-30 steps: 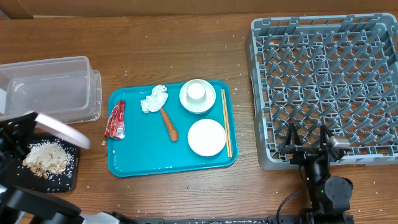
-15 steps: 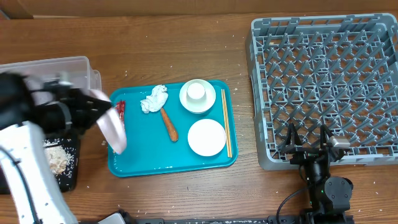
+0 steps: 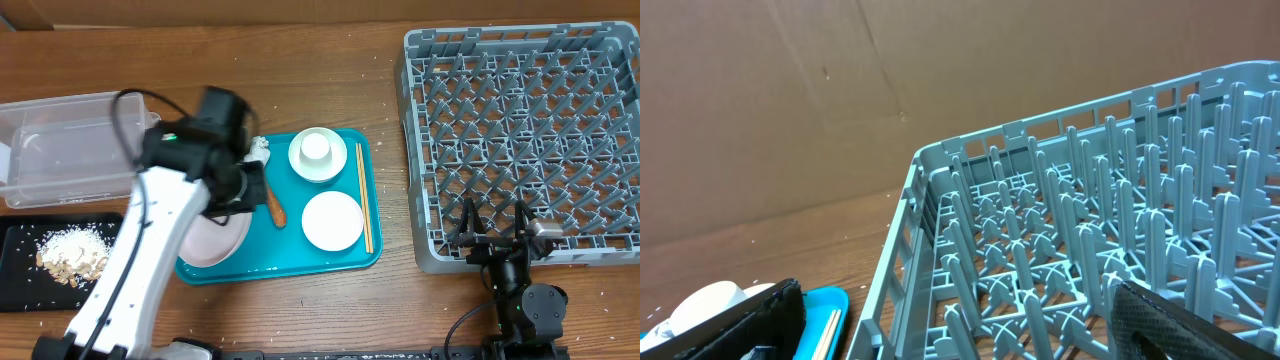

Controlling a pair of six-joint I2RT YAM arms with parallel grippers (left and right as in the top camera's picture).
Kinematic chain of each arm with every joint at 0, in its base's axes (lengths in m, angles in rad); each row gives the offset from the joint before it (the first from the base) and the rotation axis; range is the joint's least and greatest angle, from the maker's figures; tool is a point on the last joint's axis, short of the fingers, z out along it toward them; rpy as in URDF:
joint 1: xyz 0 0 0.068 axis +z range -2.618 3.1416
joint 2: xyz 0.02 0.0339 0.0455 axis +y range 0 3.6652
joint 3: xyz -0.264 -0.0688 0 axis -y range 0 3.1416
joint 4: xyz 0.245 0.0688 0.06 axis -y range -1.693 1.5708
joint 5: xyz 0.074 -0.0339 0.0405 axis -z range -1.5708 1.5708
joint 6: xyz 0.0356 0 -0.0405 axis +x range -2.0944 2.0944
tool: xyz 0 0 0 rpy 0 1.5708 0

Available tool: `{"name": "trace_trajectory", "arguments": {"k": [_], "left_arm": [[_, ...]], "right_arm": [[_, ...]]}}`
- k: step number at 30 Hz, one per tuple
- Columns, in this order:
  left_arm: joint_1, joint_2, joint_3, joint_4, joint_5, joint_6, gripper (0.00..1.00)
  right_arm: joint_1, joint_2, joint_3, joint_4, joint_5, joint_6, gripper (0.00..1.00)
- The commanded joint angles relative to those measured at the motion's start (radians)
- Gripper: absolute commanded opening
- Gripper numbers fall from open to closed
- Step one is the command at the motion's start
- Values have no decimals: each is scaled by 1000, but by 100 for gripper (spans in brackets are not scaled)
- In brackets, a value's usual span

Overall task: Sort waste into correct bins and load items into the dishwasher
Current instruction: 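Carry the emptied plate back and set it on the teal tray, then move the left gripper to the carrot and grasp it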

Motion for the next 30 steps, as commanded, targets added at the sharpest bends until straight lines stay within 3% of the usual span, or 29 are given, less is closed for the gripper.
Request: {"name": "trace_trajectory", "arguments": {"k": [1,14,30], "left_arm": [[-74,79,5,2,-152,-116,4],[-132,317,5,-18,-53,-117,4],[-139,414,-7,6,-121,-130,5]], "right_arm": [[-2,-12,-10,3,8,-3,100],[-2,-12,-10,3,8,-3,100],[-2,-12,-10,3,8,-3,100]]}}
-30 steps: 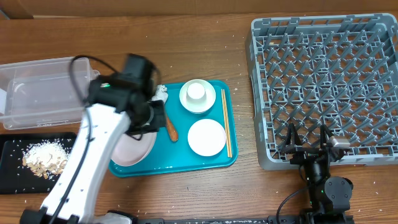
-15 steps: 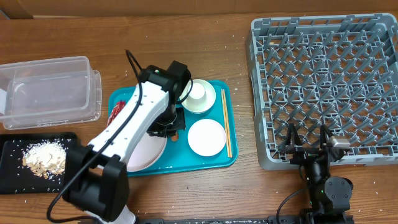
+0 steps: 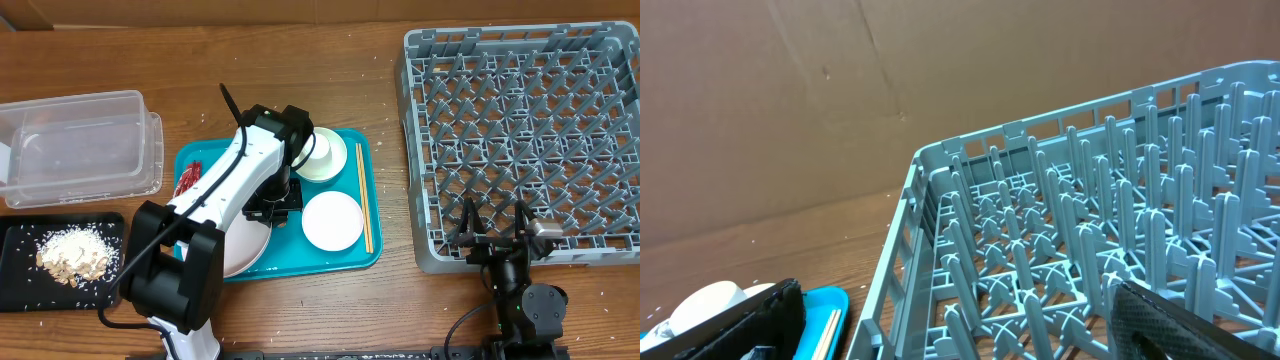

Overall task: Sort waste into correct bins and load items into the dishwasher
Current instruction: 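Move the left gripper to the carrot and grasp it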

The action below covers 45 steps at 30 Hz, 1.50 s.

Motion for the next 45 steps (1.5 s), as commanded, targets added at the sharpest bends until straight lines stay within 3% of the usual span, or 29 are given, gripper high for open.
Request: {"name": "trace_trajectory", "arguments": {"k": [1,12,18,25,33,37,39,45], "left_arm": [[-6,8,-7,6,-34,-28,5],[-6,8,-97,57,-3,-31,10],[-6,8,-116,125,-97,-28,4],[-3,8,-116,211,-136,6,9],[0,8,-113,73,-117,5,5],[0,8,-114,39,-101,6,14],[0,8,-117,39,-96,6,4],[0,8,-187,103,-95,-6,4]], "right_arm": [[-2,-12,-10,3,8,-3,100],[-2,-12,-10,3,8,-3,100],[-2,-12,-10,3,8,-3,100],[-2,-12,-10,3,8,-3,100],[-2,-12,-10,3,8,-3,100],[-2,-12,-10,3,8,-3,100],[-2,-12,-10,3,8,-3,100],[-2,-12,-10,3,8,-3,100]]}}
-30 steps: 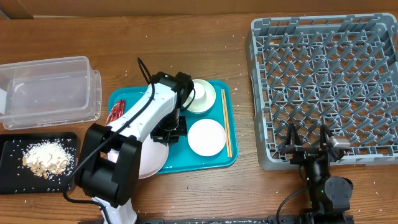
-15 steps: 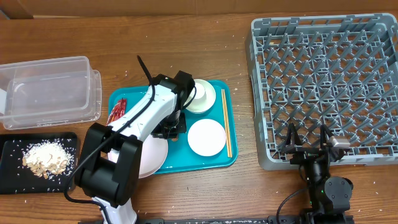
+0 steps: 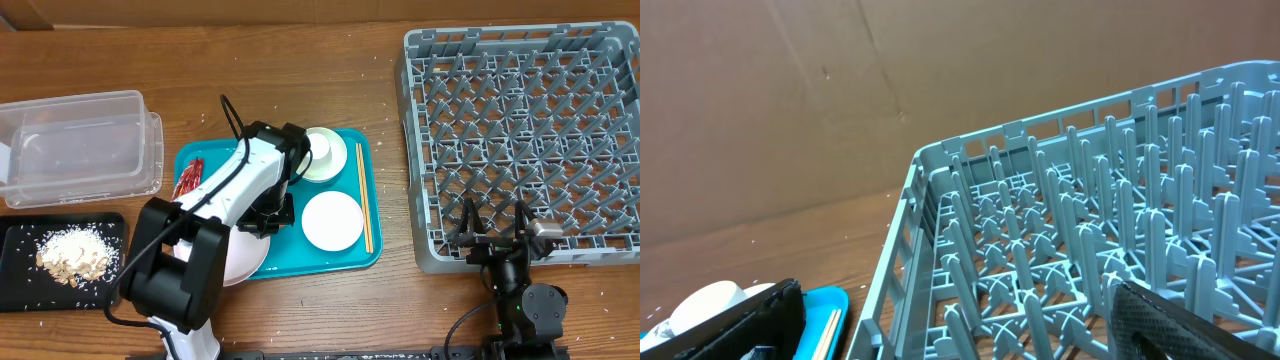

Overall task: Sort waste into correct bins and load items into the dishwasher
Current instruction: 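Move the left gripper to the carrot and grasp it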

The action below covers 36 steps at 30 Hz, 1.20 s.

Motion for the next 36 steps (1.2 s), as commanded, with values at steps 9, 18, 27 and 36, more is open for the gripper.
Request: {"name": "trace_trajectory", "arguments": {"k": [9,18,27,36], "left_arm": [[0,6,-140,212,-8,-6,4],[0,6,-140,285,-154,-5,4],[47,6,-124,275,-156,5,4],[50,0,110,73,-102,2,4]], "right_arm": [[-2,-12,-10,3,8,-3,100],[-2,-12,-10,3,8,-3,100],[-2,-12,-10,3,8,-3,100],[-2,-12,-10,3,8,-3,100]]}}
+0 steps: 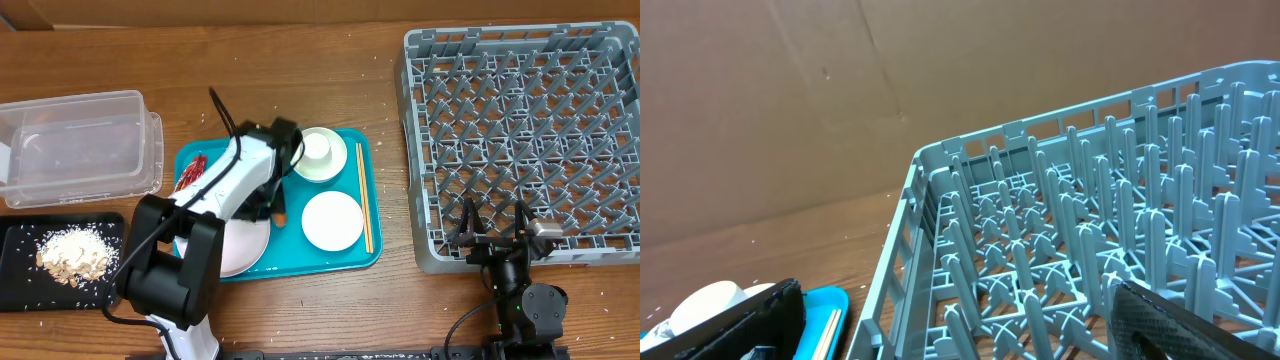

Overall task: Sort waste into correct bins and load items into the dishwasher
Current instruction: 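Move the left gripper to the carrot and grasp it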

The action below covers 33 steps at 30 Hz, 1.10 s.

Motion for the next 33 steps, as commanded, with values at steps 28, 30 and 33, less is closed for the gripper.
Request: {"name": "trace_trajectory", "arguments": {"k": [28,30,33], "left_arm": [[11,-4,117,122,258,-62,60],[25,-4,117,129,258,-62,60],[51,-3,117,130,261,-63,59]], "right_arm": [[-2,-12,-10,3,8,-4,100],[-2,-12,-10,3,8,-4,100],[-2,-12,-10,3,8,-4,100]]}}
